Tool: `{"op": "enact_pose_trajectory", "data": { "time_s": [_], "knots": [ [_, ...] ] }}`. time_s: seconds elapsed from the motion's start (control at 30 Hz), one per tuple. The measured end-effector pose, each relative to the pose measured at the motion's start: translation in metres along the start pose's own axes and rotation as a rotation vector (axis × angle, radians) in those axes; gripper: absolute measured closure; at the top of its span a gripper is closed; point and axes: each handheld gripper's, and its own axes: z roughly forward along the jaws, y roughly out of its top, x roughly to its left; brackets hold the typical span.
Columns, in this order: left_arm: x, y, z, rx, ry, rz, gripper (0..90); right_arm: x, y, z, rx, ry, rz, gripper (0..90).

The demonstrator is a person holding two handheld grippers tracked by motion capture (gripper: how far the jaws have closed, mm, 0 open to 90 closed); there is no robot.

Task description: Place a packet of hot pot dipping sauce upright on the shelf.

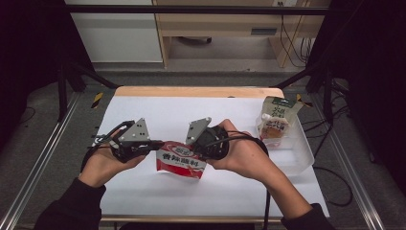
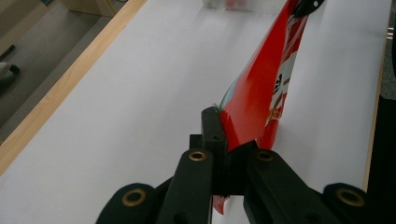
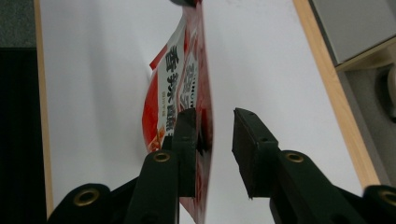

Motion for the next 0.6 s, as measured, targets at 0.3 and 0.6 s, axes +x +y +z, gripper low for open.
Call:
{"op": "enact_pose_trajectory", "data": {
  "time_s": [0.3,0.6],
  "knots": [
    [-0.0002,0.0002,-0.0052,-0.029,0.001,-0.005,90.0,-0.0009,-0.0003,0.0047,0.037,0.021,0.011,89.4],
    [0.0014,-0.0002,-0.0036,-0.054,-0.013,-0.038,82.3,-0.0039,0.0067,-0.0001,0.084,-0.001,-0.021,90.0]
  ]
}}
